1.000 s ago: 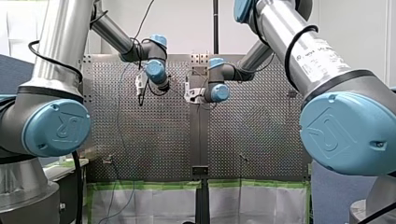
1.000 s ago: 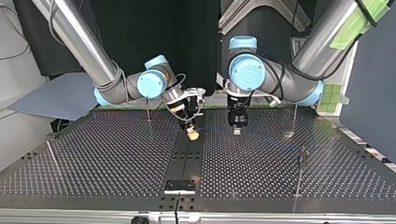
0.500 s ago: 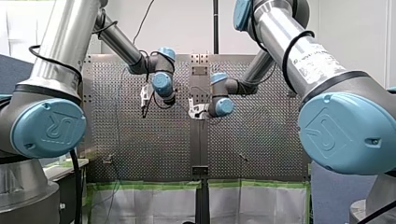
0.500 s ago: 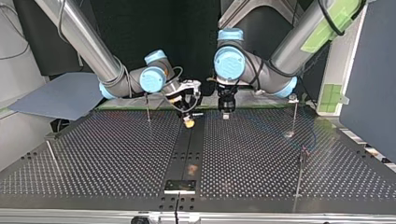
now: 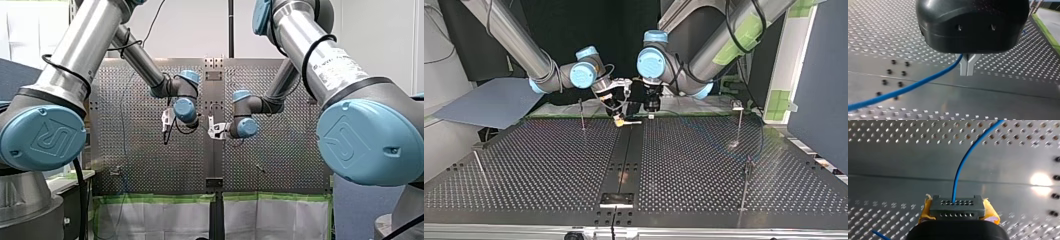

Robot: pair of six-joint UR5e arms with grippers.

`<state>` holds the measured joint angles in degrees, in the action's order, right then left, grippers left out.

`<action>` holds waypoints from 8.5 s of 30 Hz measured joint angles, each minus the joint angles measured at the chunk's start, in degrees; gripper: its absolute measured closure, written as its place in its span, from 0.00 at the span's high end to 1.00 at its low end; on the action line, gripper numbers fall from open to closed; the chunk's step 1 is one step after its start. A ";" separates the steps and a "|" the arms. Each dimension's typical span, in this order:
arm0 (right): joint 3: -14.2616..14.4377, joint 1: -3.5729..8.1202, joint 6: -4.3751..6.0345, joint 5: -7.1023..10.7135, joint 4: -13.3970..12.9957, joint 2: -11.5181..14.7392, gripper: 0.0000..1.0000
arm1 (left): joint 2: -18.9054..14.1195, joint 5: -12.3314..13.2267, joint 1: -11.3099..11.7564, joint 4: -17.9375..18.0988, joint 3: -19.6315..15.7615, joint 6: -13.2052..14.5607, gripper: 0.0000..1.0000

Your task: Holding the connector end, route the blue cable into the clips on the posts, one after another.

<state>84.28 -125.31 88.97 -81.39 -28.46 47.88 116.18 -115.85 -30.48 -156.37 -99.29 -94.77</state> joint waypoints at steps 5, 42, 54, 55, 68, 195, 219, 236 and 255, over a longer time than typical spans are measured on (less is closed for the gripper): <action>2.35 0.77 -0.51 -1.09 -2.48 -1.38 0.00 | 2.98 -0.58 -0.61 2.47 0.00 -0.88 0.00; 15.70 6.74 -0.86 -2.14 -22.24 -10.65 0.00 | 22.48 0.10 -6.09 17.00 0.00 -1.86 0.00; 21.47 10.25 -0.95 -1.21 -29.81 -10.97 0.00 | 22.61 -0.77 -9.11 21.58 0.00 -3.23 0.00; 21.75 10.50 -0.96 -1.10 -30.39 -10.96 0.00 | 22.61 -0.69 -9.27 21.88 0.00 -3.36 0.00; 25.25 14.53 -1.21 2.39 -35.97 -10.93 0.00 | 24.76 -0.72 -11.52 20.99 3.77 -4.07 0.00; 13.98 32.92 -1.71 14.72 -26.12 -15.37 0.00 | 50.85 3.27 -14.74 2.77 49.43 -10.29 0.00; 6.15 32.30 -2.95 14.63 -21.54 -17.47 0.00 | 50.92 7.24 -11.05 3.25 51.79 -10.94 0.00; 2.59 31.47 -2.45 15.80 -20.42 -17.56 0.00 | 50.96 7.23 -10.49 2.53 54.48 -13.73 0.00; -1.63 31.34 -2.17 15.93 -18.48 -19.17 0.00 | 51.01 7.37 -8.04 0.65 56.42 -12.99 0.00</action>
<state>82.65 -93.97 86.80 -65.46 -46.94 28.71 167.18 -108.48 -38.52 -155.71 -42.87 -107.76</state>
